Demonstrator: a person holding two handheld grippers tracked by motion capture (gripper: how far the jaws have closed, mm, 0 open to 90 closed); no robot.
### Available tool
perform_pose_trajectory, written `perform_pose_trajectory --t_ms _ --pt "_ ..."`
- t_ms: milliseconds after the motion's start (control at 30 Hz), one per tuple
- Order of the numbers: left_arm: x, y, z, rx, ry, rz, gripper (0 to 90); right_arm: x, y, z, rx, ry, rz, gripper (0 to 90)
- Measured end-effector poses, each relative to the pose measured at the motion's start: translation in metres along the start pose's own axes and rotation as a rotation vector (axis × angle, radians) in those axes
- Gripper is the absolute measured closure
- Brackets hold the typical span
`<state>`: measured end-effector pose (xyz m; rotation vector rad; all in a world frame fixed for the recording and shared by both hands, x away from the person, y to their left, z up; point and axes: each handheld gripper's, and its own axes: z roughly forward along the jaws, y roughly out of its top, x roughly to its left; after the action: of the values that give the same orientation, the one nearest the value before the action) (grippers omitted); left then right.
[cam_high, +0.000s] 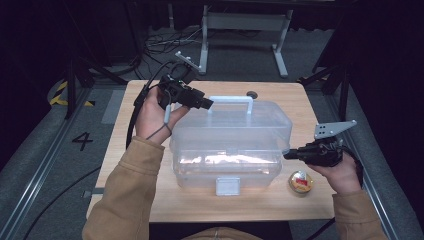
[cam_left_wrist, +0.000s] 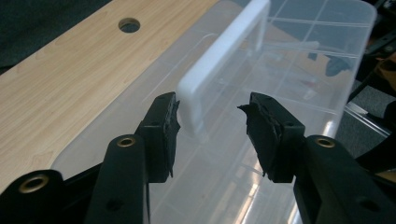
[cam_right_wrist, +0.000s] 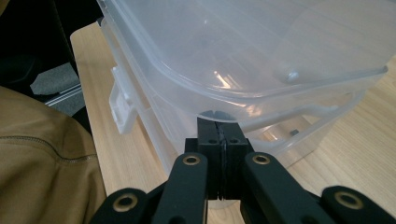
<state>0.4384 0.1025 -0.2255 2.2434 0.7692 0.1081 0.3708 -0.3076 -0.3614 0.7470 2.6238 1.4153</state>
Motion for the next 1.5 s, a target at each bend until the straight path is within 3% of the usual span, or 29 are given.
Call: perform_pose_trajectory --t_ms 333,700,1233,1500 --pt "-0.016 -0.008 -0.019 -0.003 -0.036 0.041 59.2 0.0 0.004 -0.003 -0.057 -0.038 0.002 90.0" --pt "-0.032 -0.018 -0.025 0.02 -0.086 0.092 65.8 0.003 0.008 -0.005 -0.129 -0.102 0.04 90.0" --pt "-0.041 -0.046 -0.024 0.032 -0.095 0.088 69.4 -0.002 0.02 -0.008 -0.207 -0.147 0.079 90.0" --pt "-0.037 -0.068 -0.014 0.021 -0.098 0.083 72.7 -0.005 0.024 -0.009 -0.235 -0.16 0.087 90.0"
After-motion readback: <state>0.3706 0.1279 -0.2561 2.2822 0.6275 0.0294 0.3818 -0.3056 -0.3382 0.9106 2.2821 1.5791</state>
